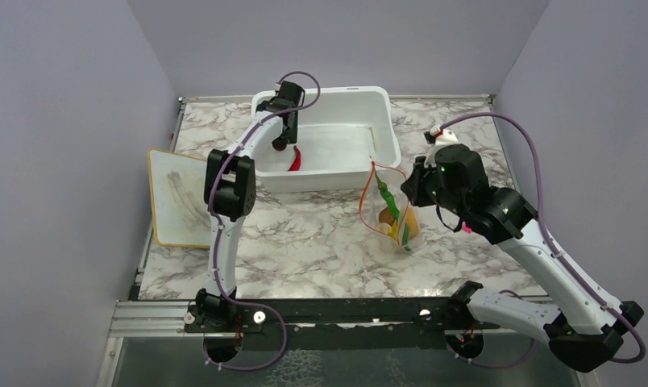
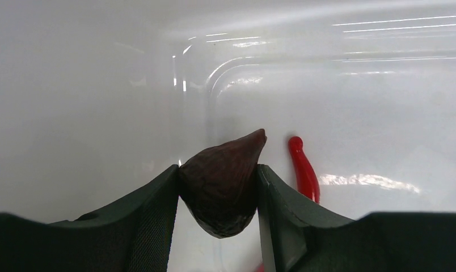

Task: Place the food in the zip-top bag and seal the zipper
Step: Pick up the fake fruit from the bin, then place the fake fruit in the zipper food storage bag.

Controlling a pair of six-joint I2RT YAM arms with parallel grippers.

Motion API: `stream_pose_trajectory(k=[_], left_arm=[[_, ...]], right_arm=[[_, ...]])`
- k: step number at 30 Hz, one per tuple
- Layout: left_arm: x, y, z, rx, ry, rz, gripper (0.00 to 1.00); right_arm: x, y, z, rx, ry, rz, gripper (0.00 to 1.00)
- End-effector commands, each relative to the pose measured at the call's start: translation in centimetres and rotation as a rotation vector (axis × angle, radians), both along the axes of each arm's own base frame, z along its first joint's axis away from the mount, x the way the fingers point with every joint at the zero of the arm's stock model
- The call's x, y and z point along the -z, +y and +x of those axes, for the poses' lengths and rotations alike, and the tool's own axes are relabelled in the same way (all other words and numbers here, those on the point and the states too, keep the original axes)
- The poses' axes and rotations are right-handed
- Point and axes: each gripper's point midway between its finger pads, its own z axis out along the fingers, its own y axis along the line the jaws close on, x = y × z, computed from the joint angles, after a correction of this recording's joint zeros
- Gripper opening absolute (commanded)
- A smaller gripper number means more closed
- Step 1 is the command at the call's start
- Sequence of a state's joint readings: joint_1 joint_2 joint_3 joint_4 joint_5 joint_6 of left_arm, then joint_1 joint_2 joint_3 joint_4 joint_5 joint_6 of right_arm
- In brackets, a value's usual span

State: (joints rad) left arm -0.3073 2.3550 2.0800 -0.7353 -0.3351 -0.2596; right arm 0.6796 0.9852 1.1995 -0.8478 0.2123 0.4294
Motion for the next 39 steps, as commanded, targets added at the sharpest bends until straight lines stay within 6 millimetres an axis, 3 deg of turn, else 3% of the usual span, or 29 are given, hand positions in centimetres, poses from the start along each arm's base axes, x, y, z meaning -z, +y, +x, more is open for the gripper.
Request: stream_pose_trajectory(k=[1, 6, 13, 21, 22, 24, 28, 39], left_arm=[[-6.9, -1.9, -0.7, -0.002, -0.109, -0.147, 0.37], [-10.0, -3.6, -2.6, 0.03, -0.131, -0.288, 0.35], [-15.0, -6.7, -7.1, 0.102, -0.148, -0.532, 0.35], [-20.7, -13.8, -13.2, 0.359, -0.158, -0.758, 0.37], [-22.4, -14.7, -14.5, 0.418, -0.175, -0.784, 0.37], [-23.8, -16.5, -16.5, 0.503, -0.163, -0.828, 0.37], [-23.9, -19.1, -19.9, 0.639, -0.123, -0.876, 0.37], [-26.4, -21.8, -26.4, 0.908, -0.086, -1.093, 0.37]], right_arm=[[-0.6, 0.3, -0.6, 0.016, 0.02, 0.064, 0.01], [0.2, 0.8, -0.8, 0.024, 0.067, 0.081, 0.01], [0.4, 1.3, -0.4, 0.045, 0.088, 0.104, 0.01], [0.1, 2.6, -0.1, 0.034, 0.12, 0.151, 0.01], [-0.1, 2.7, -0.1, 0.039, 0.119, 0.156, 0.01], [-0.3, 2.8, 0.0, 0.046, 0.113, 0.174, 0.01], [-0.3, 2.7, 0.3, 0.08, 0.117, 0.192, 0.01], [-0.9, 3.8, 1.5, 0.112, 0.127, 0.241, 0.01]])
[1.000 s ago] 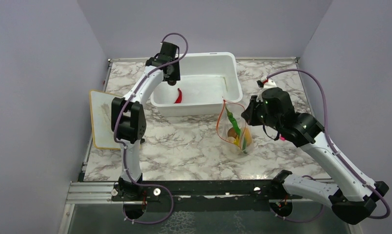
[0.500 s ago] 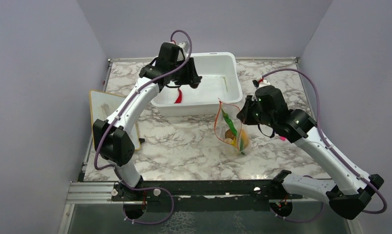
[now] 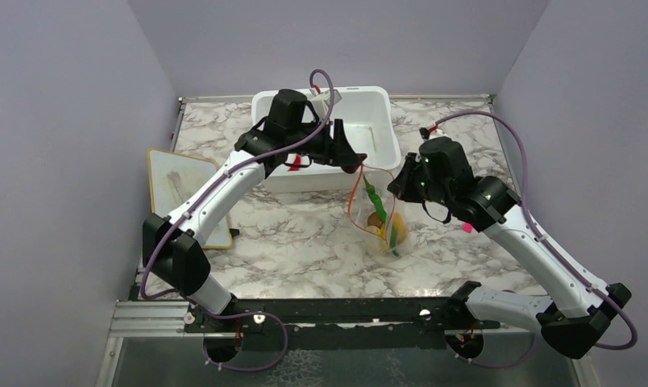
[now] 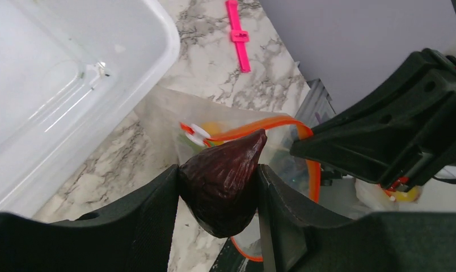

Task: Place the food in the zip-top bag and seal the zipper
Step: Place the fake fruit in the zipper food storage bag.

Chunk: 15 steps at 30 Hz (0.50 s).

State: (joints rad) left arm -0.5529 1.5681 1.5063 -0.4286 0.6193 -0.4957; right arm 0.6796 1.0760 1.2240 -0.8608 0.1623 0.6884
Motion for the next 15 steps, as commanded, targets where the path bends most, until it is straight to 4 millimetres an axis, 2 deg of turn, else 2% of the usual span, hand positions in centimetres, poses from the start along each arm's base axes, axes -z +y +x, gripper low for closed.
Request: stream_pose_trajectory(k=[1, 5, 11, 15], left_arm=[[-3.7, -1.4, -3.5, 0.167, -0.052, -0.154, 0.37], [-2.5, -2.0, -4.7, 0.224, -0.041, -0.148, 0.39], [1.9, -1.6, -6.6, 0.253, 0.027, -0.096, 0.43], [2.4, -1.8, -7.0, 0.266, 0.032, -0.089, 0.51]], right_arm=[[-2.3, 1.3, 1.3, 0.017, -0.047, 0.072, 0.01], [-2.6, 1.7, 1.8, 0.018, -0.053, 0.077, 0.01], [-2.4, 1.8, 1.7, 0.016, -0.049, 0.084, 0.01], [-2.6, 1.8, 1.6, 0.009, -0.055, 0.088, 0.01]])
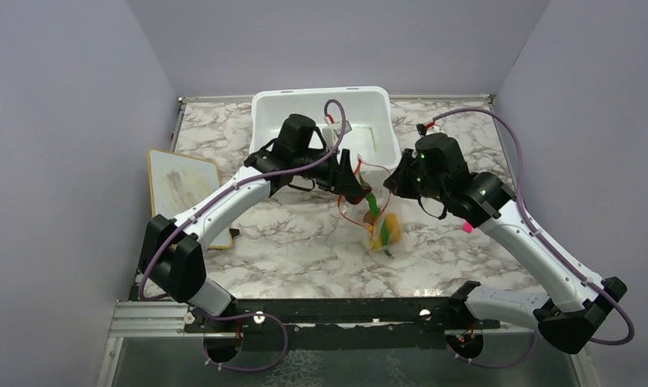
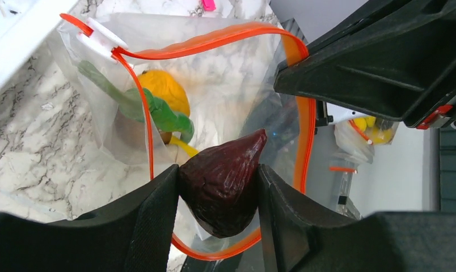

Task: Place the food in the zip-top bag and seal the zipper
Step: Place the fake fruit in the zipper food storage bag.

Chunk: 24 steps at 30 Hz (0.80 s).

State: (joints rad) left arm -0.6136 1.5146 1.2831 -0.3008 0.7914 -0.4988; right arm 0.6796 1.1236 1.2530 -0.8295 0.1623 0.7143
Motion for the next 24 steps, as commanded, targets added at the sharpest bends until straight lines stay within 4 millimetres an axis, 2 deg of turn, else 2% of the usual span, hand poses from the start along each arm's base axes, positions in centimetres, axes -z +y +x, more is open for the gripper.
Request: stream_pose_trajectory(k=[1, 3, 7, 10, 12, 18, 21, 24], left_arm=[[-1.4, -0.4, -0.8, 0.053, -0.053, -0.043, 0.56], [-1.5, -0.4, -0.5, 0.041, -0.059, -0.038, 0.63], [-1.7, -0.5, 0.3, 0.01, -0.072, -0.022, 0.69], [-1.9, -0.4, 1.0, -0.015, -0.092, 0.002, 0.7], [-2.7, -0.5, 1.7, -0.026, -0.129, 0.005, 0.7], [-2.6, -0.5, 3.0, -0.058, -0.162, 0.032, 0.69], [-3.2, -0.1, 5.1, -0.159, -0.203, 0.063, 0.69], [-3.1, 1.5, 8.2, -0.325, -0.239, 0.13, 0.69]], right_arm=[[-2.2, 0.7, 0.3, -0.007, -0.057, 0.06, 0.01], [-2.3, 0.5, 0.2, -0.004, -0.058, 0.057, 0.01], [-2.3, 0.2, 0.0, -0.004, -0.059, 0.05, 0.01], [-2.1, 0.0, -0.1, -0.008, -0.057, 0.034, 0.01], [-1.9, -0.2, -0.2, -0.008, -0.054, 0.026, 0.01], [-1.1, -0.7, -0.7, -0.022, -0.06, -0.002, 0.01], [-0.3, -1.6, -1.2, -0.025, -0.051, -0.041, 0.01], [-0.4, -2.3, -1.7, -0.027, -0.063, -0.056, 0.01]])
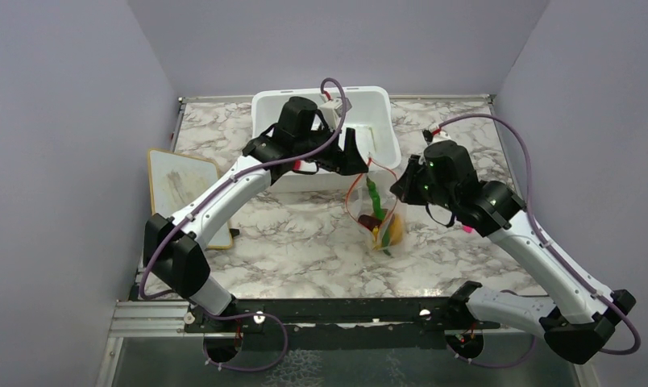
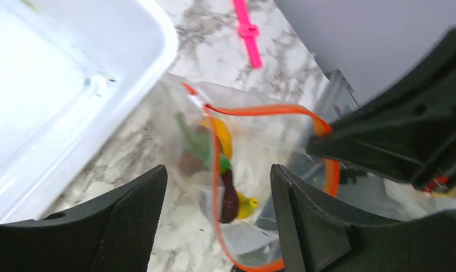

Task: Place the food in the zip-top bag and seal the zipper
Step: Place the fake fruit in the zipper food storage bag, then pick up the fake vegetable from the bin.

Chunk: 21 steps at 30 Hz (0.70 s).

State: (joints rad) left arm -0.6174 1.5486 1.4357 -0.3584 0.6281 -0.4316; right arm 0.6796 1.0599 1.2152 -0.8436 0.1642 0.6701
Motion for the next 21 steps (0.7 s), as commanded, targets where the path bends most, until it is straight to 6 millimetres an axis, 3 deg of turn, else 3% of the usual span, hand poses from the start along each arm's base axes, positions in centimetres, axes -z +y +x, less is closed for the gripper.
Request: stream_pose_trajectory(k=[1, 9, 17, 21], left_arm=[[-0.3, 2.6, 5.5, -0.284, -0.078, 0.092, 0.69], [1.4, 7.8, 13.2, -0.707, 0.023, 0.142, 0.66], [9.1, 11.5, 17.4, -0.928, 0.169, 0.358, 0.65], [11.9, 13.1, 19.0, -1.012, 0.255, 0.506, 0.65]], right_arm=[[-0.5, -1.4, -0.7, -0.001, -0.044, -0.036, 0.01], [-1.1, -2.4, -0.7, -0.02, -0.084, -0.101, 0.01], [-2.0, -3.0, 0.5, -0.05, -0.154, -0.203, 0.01], [-3.2, -3.0, 1.2, -0.035, -0.182, -0.211, 0.01]])
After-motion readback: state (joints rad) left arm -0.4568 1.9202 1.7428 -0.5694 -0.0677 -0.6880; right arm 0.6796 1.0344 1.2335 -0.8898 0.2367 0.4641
